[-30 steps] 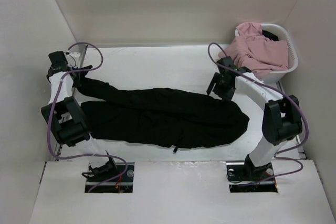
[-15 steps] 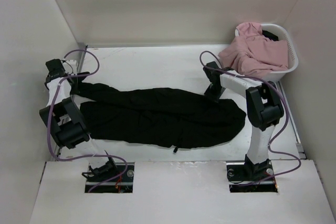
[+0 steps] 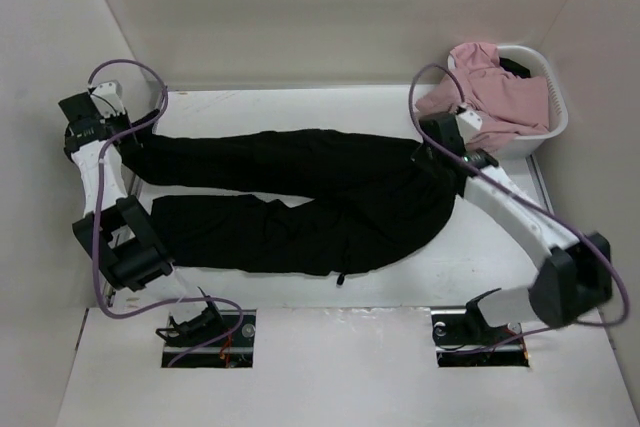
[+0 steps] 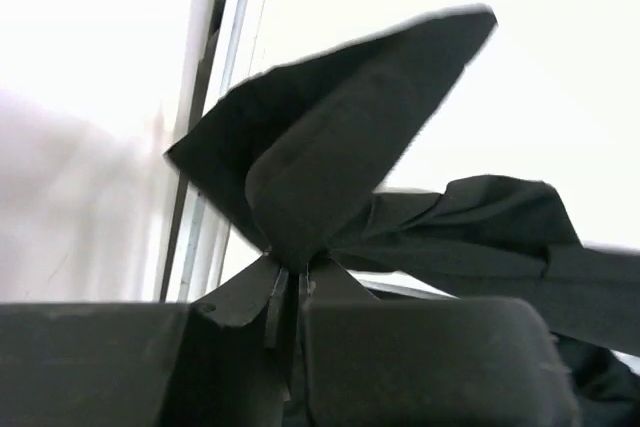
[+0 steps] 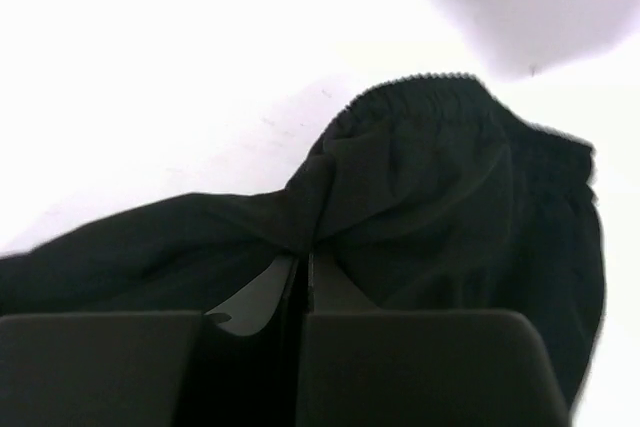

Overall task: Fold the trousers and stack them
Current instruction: Fold the trousers

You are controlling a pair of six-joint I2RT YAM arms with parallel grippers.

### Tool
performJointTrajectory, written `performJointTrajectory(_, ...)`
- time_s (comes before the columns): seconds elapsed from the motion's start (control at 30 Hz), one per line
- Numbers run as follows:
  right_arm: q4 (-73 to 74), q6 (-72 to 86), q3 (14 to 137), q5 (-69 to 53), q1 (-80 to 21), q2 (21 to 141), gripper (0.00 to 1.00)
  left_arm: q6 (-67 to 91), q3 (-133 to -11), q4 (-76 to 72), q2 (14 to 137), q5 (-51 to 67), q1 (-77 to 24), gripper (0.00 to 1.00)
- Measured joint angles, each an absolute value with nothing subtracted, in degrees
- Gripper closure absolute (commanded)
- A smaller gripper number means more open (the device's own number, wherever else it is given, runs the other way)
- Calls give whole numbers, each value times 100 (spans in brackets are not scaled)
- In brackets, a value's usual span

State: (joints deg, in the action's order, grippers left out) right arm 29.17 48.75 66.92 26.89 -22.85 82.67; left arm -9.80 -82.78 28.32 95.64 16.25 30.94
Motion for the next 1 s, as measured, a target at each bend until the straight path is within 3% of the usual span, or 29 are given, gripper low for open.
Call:
performJointTrajectory(0.07, 2565, 4980, 5986, 2864, -2447, 7470, 73, -974, -8132, 2810, 9349, 1699, 3098, 100)
performJointTrajectory(0.17, 2668, 5461, 5113, 2864, -2591, 6928, 34, -1190, -7435, 2783, 8991, 1638, 3120, 100)
performJointTrajectory(0.3, 3586, 6425, 4440, 2410, -2569, 7052, 0, -1649, -6093, 2906, 8943, 1387, 3146, 99)
performJointTrajectory(0.47, 4676, 6995, 4160, 2161, -2539, 5979, 0, -2053, -5511, 3332, 8884, 1142, 3006, 98)
performJointTrajectory(0.6, 4753, 6692, 4976, 2202, -2237, 5765, 0, -2193, -5513, 3197, 8573, 1092, 2906, 98)
performJointTrajectory(1.0, 4388, 5990, 8906, 1855, -1800, 10536, 0, -2211, -5511, 3041, 8453, 1035, 2934, 98)
